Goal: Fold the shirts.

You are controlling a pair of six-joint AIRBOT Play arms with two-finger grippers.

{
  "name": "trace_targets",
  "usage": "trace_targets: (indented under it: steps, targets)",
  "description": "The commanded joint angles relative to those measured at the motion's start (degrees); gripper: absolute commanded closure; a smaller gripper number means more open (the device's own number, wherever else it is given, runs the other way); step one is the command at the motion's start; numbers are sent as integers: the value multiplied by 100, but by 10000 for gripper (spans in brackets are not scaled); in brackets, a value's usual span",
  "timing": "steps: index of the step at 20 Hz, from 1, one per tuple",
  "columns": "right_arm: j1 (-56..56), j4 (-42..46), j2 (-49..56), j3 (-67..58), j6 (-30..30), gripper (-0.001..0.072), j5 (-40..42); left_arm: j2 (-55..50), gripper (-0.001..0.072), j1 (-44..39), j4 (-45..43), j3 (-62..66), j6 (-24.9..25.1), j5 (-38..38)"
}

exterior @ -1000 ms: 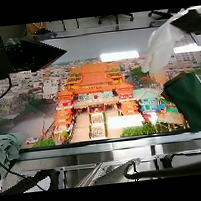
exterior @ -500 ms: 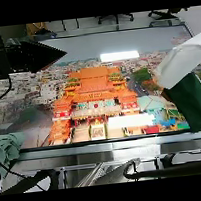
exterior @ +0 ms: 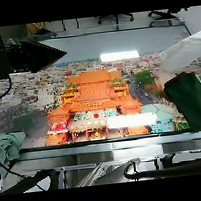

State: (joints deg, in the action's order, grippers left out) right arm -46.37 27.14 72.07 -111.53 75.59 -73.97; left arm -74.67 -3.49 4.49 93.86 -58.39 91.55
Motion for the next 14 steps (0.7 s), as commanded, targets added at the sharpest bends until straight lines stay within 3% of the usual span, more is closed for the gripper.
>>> trace_targets:
  steps: [1,7,11,14]
  targets:
    - [-481,262,-61,0,442,701,-916,2,693,-4,-24,-2,52,2]
    - [-1377,2216,-688,0,2076,701,-2184,2,693,-4,-37,-2,52,96]
    - [-1434,3495,-820,15,2350,701,-3161,2,693,-28,-37,-2,157,109]
    - [-1429,3978,-1012,352,2413,701,-3156,2,693,-28,-37,-2,203,122]
